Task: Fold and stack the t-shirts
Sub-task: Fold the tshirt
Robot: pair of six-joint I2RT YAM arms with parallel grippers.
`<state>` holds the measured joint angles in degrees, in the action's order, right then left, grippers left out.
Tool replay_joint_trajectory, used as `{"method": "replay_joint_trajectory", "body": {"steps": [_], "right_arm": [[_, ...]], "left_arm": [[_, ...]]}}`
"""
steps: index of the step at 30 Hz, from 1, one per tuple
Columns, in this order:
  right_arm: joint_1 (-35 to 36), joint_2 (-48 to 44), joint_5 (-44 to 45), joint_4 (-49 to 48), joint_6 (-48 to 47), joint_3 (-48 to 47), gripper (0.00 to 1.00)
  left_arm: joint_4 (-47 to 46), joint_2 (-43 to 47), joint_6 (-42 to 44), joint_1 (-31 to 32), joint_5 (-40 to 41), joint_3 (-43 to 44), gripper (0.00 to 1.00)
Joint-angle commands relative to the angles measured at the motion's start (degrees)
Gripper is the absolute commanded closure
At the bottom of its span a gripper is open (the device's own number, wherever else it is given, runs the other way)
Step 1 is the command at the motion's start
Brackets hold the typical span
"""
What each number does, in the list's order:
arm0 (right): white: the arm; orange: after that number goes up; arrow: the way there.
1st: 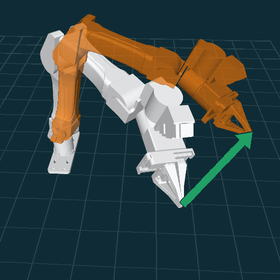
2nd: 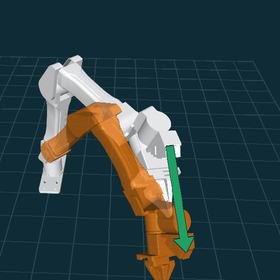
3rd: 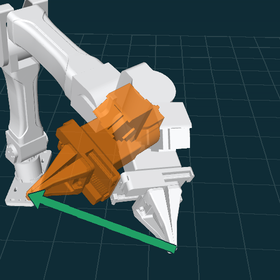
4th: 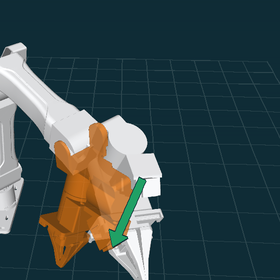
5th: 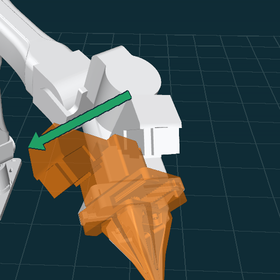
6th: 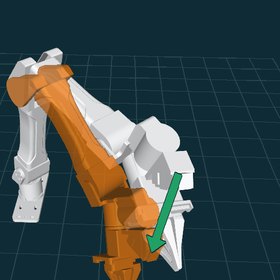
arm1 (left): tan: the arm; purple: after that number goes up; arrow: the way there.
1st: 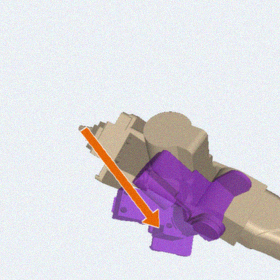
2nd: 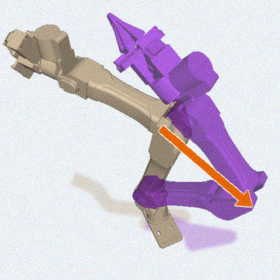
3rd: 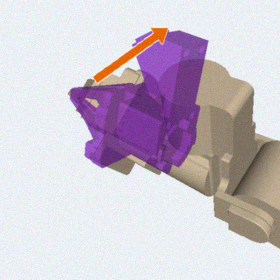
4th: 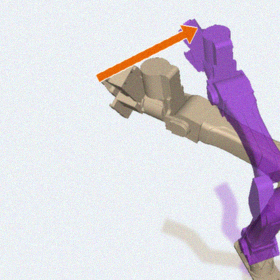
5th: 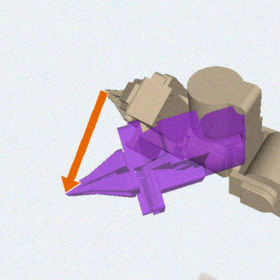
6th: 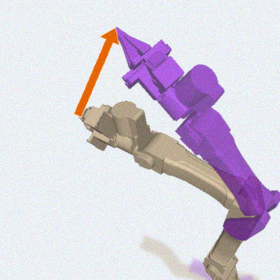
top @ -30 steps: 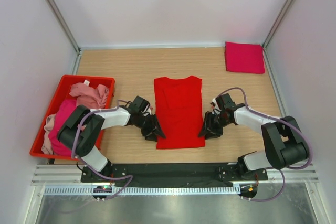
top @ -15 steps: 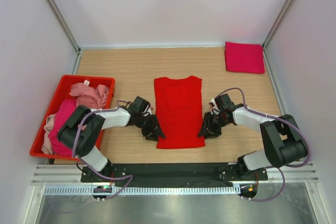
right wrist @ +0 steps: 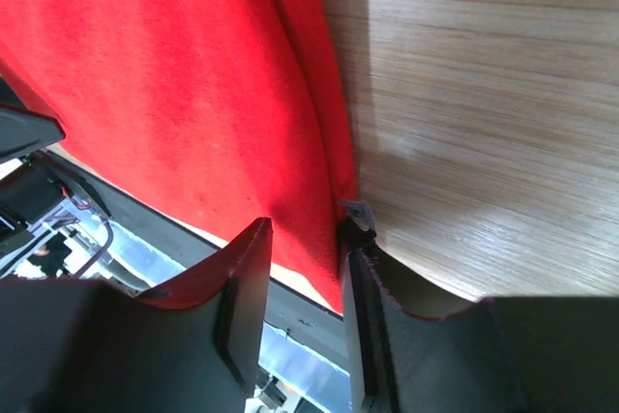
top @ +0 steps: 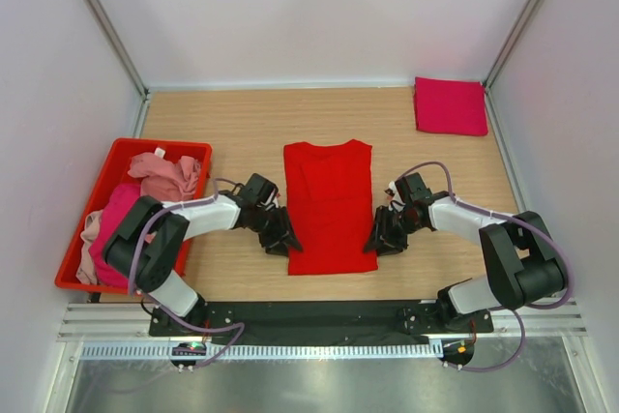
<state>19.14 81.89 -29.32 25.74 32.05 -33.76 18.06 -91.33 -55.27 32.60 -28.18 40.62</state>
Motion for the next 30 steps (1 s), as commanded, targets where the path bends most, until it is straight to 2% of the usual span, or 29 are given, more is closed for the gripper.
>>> {"method": "replay_joint_trajectory", "body": {"steps": [1,4,7,8,10,13,14,15,18,30], "right_arm": [[0.38,1.52,5.68,0.46,-0.94,1.59,0.58],[0.81,1.70,5.50,-0.77,-0.59,1.94,0.56],[1.08,2.57,4.63,-2.35,-0.32,1.94,0.58],[1.08,2.66,3.84,-3.05,-0.06,2.12,0.63],[0.99,3.10,3.31,-4.98,0.29,2.29,0.69],[0.99,3.28,1.12,-8.58,1.43,3.69,0.84],[0.99,2.32,0.41,-9.64,2.65,4.22,0.97],[1.08,1.62,-0.29,-10.35,3.36,4.84,0.99],[1.08,-3.30,-1.44,-11.76,5.20,6.95,0.99],[1.34,-17.45,-5.83,-7.20,11.98,11.87,0.99]], "left_arm": [[-0.30,-2.80,2.88,-0.08,8.15,-1.94,0.59],[-2.41,-3.06,2.71,-0.08,7.71,-3.09,0.61],[-5.04,-3.94,2.01,-0.08,6.74,-3.70,0.65],[-5.67,-4.29,1.66,-0.08,6.39,-3.88,0.67],[-6.72,-4.82,1.13,-0.08,5.42,-4.06,0.78],[-7.34,-3.95,0.95,-0.08,5.25,-4.41,0.92],[-7.34,-3.42,0.77,-0.08,5.33,-4.76,0.97],[-7.26,-2.72,0.69,-0.08,5.16,-4.94,1.00],[-6.64,0.27,0.42,-0.08,5.07,-6.16,1.00],[-1.99,14.42,-3.00,0.53,4.19,-10.65,1.00]]}}
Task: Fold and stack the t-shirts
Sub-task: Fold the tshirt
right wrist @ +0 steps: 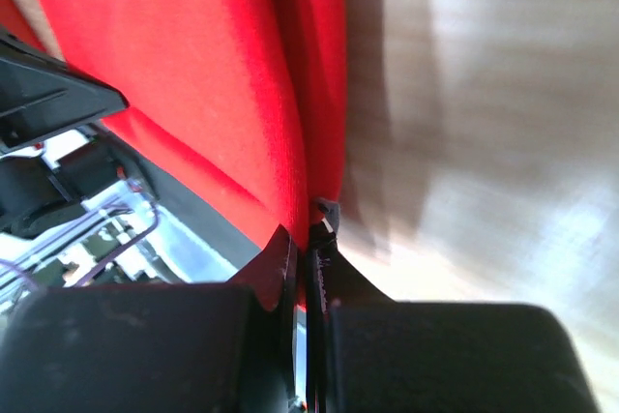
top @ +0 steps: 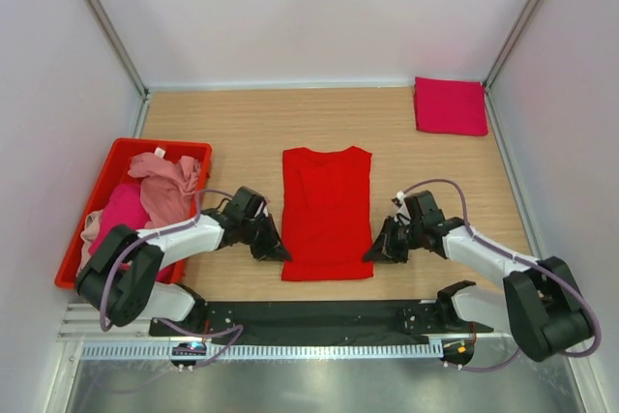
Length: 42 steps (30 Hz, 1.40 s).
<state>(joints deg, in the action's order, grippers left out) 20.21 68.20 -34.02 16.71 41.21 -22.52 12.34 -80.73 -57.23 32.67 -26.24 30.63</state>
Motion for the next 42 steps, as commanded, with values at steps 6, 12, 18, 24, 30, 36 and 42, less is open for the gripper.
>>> {"method": "replay_joint_trajectory", "body": {"steps": [6,12,18,24,30,36,42], "right_arm": [[0.45,-9.14,-2.45,5.26,5.19,-0.41,0.99],[0.27,-6.34,-3.07,8.24,4.67,-6.65,0.99],[-0.69,0.42,-2.54,11.41,2.91,-15.70,0.99],[-5.43,8.77,-4.21,15.01,0.01,-25.01,0.99],[-9.39,19.15,-8.08,16.43,-1.66,-34.94,0.99],[-11.06,27.41,-10.45,15.02,-0.35,-43.90,0.99],[-12.21,33.56,-11.42,14.67,0.53,-50.76,0.99]], "left_arm": [[10.15,8.57,-1.39,0.65,2.59,3.99,1.00],[14.36,6.91,-0.52,0.56,2.42,11.18,1.00],[16.49,2.86,1.16,-1.11,2.42,17.70,1.00],[18.51,-4.78,3.79,-5.77,-1.61,26.13,1.00],[18.86,-12.07,5.46,-9.28,-3.99,34.66,1.00],[19.48,-18.40,6.34,-10.60,-5.58,43.00,1.00],[18.34,-22.28,5.99,-11.75,-6.19,47.41,1.00]]}}
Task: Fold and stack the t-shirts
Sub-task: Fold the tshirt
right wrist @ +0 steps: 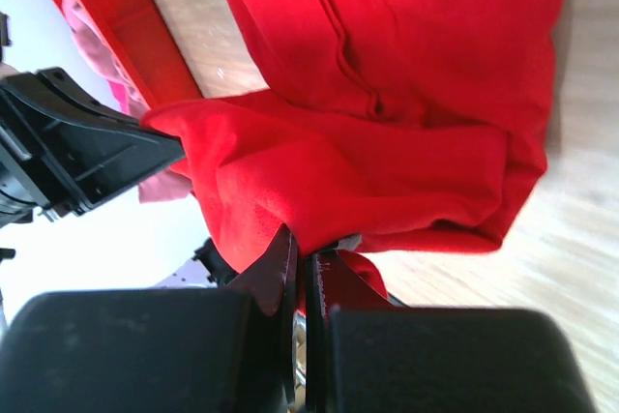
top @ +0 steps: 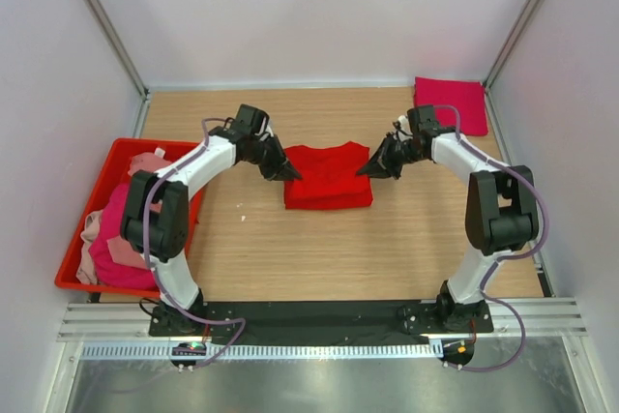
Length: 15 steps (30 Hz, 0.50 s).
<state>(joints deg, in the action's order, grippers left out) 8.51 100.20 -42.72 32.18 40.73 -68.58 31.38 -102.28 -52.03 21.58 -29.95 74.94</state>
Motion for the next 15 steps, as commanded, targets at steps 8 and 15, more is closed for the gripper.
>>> {"method": "replay_joint_trajectory", "body": {"steps": [8,15], "right_arm": [[-1.74,8.51,-4.04,-3.71,3.92,-10.17,0.99],[-2.27,14.58,-4.65,-6.33,6.72,-16.67,0.99]], "left_arm": [[-2.28,-5.20,0.35,-2.95,-3.62,7.68,1.00],[-6.67,-9.50,-1.67,-5.23,-5.98,10.58,1.00]]}}
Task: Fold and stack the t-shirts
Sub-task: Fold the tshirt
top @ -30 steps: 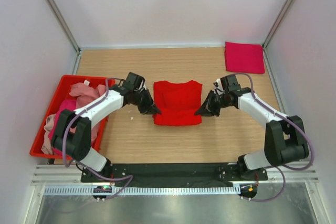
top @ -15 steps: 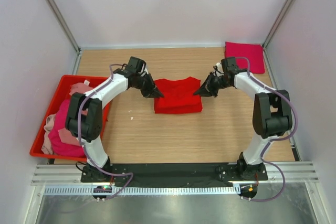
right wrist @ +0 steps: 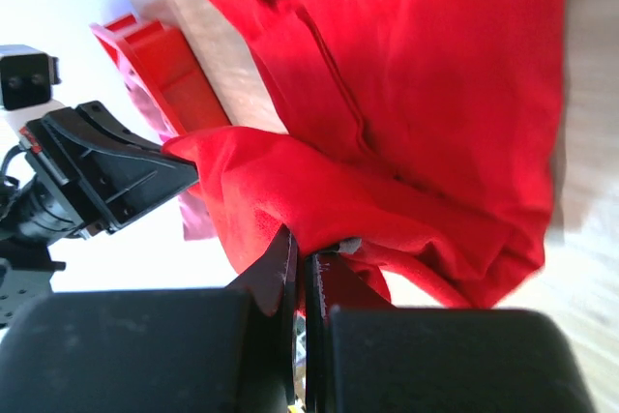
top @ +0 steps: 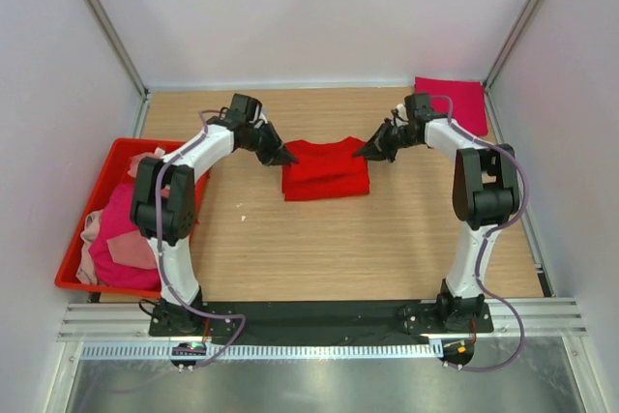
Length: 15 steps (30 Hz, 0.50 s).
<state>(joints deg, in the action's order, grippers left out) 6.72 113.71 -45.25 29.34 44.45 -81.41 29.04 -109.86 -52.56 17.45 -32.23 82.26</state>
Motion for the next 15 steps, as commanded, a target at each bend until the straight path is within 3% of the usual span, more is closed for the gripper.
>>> {"method": "replay_joint_trajectory", "body": {"steps": [1,11,14,15], "right_arm": [[-0.57,1.77,-2.21,-4.11,3.54,-4.37,0.99],[-1.97,12.93,-3.00,-12.37,8.46,-12.62,0.99],[-3.55,15.66,-3.17,-16.30,10.47,-14.48,0.96],[-3.99,16.19,-3.09,-16.86,11.27,-15.09,0.89]], "left_arm": [[-5.04,-2.80,-1.84,-1.28,-4.33,4.13,1.00],[-8.65,-17.48,-3.25,-2.33,-5.83,16.79,0.99],[-9.00,-21.09,-4.39,-3.30,-6.00,19.69,0.94],[-9.43,-21.62,-4.49,-3.56,-5.92,20.48,0.88]]}}
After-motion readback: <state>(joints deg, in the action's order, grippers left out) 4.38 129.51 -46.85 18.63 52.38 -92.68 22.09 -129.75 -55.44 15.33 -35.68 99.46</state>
